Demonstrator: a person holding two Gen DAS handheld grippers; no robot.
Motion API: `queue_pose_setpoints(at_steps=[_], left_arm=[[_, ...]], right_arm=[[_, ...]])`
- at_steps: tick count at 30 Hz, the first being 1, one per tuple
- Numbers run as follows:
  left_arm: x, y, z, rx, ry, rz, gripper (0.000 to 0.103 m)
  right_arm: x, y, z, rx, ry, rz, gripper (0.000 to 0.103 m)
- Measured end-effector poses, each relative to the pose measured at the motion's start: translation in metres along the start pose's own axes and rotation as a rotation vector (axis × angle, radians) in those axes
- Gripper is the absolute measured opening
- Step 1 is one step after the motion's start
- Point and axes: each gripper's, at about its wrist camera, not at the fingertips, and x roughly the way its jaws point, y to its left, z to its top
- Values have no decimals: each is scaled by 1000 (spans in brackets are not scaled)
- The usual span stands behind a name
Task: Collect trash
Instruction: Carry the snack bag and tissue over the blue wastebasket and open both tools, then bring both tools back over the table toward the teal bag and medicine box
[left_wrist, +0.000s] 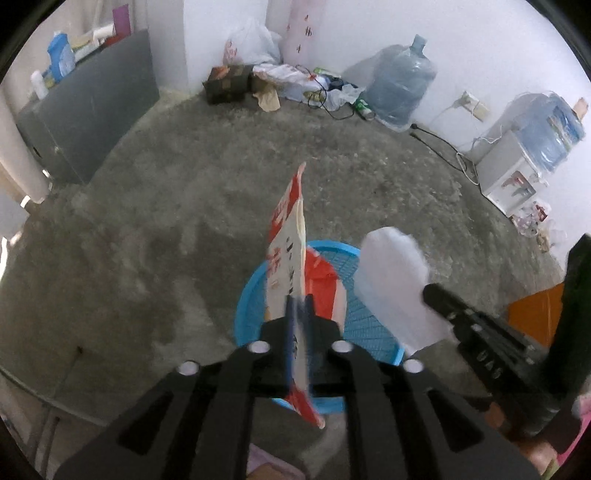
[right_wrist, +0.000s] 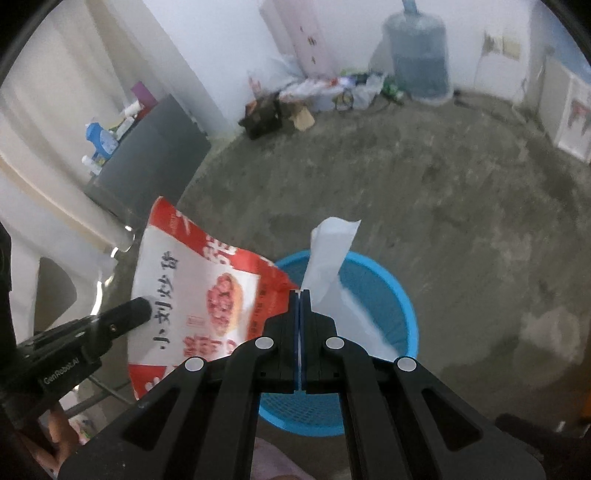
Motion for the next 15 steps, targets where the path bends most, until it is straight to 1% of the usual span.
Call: queue_pose_setpoints(at_steps=[1,2,3,4,5,6,7,9,10,15], left_arm=[[3,1,1,0,12,-5,42],[6,-1,3,3,16,5,48],[6,0,4,3,5,14,51],[3,1,6,0,-11,20,53],[1,2,8,-10,-19,17,55],[-3,6,9,-33,-25,5,58],[-5,7,8,-47,-31,1,59],[-14,10,10,-71,-52,-6,59],[-19,10,11,-73,-65,-7,60],[-49,6,12,-68,-124,-2,60]], right_arm=[[6,-3,0,13,13,4,3],[11,-5,1,23,27,12,4],[14,-7,0,32,43,24,5],[20,-9,1,44,69,31,12],[22,-10,1,54,82,29,25],[23,-11,2,56,83,27,31],[20,-11,1,55,74,16,38],[12,-11,2,61,58,27,39],[9,-11,2,64,51,31,41],[-12,-12,2,56,4,41,44]])
